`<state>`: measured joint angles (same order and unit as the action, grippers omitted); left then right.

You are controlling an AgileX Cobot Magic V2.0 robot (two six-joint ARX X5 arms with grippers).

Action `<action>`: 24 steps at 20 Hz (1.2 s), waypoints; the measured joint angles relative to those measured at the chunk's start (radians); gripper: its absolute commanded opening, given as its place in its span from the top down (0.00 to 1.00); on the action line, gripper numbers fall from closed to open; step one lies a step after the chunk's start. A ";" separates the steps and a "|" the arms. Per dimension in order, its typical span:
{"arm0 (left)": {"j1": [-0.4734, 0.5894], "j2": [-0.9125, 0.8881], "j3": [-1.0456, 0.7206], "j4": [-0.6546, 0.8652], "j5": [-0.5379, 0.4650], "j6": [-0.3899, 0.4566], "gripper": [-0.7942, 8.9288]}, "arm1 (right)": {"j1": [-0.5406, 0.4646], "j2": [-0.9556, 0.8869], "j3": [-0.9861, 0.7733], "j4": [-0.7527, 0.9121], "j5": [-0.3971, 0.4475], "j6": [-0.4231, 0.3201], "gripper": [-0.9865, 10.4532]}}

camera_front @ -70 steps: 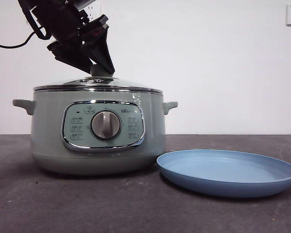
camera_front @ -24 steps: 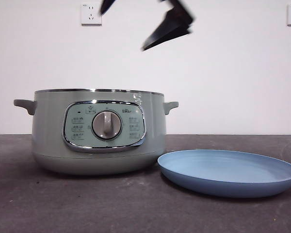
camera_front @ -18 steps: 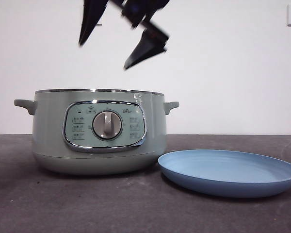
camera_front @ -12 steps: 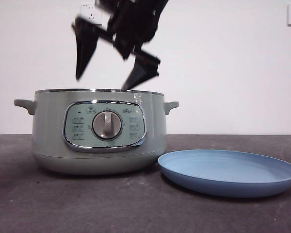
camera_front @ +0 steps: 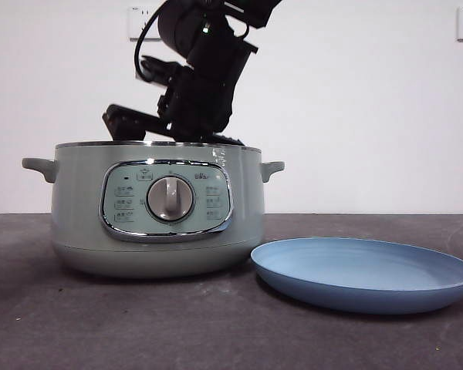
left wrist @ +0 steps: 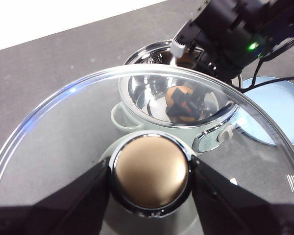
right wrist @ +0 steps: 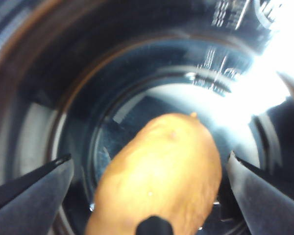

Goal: Take the potato out from the steamer,put the potato on the plate,close the lid

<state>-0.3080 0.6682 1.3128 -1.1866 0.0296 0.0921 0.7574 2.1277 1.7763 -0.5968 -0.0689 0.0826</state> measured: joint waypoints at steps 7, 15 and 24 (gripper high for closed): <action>0.000 0.000 0.000 -0.002 0.000 0.000 0.93 | 0.006 0.007 0.000 -0.012 0.020 -0.004 0.92; 0.000 0.000 0.000 0.001 0.043 0.000 0.93 | 0.007 -0.214 0.000 -0.073 0.020 -0.030 0.92; 0.000 0.000 0.000 0.023 0.056 0.000 0.93 | -0.053 -0.518 0.007 -0.391 0.125 -0.102 0.92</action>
<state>-0.3084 0.6682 1.3128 -1.1633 0.0856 0.0917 0.7044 1.6096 1.7832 -0.9874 0.0559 -0.0196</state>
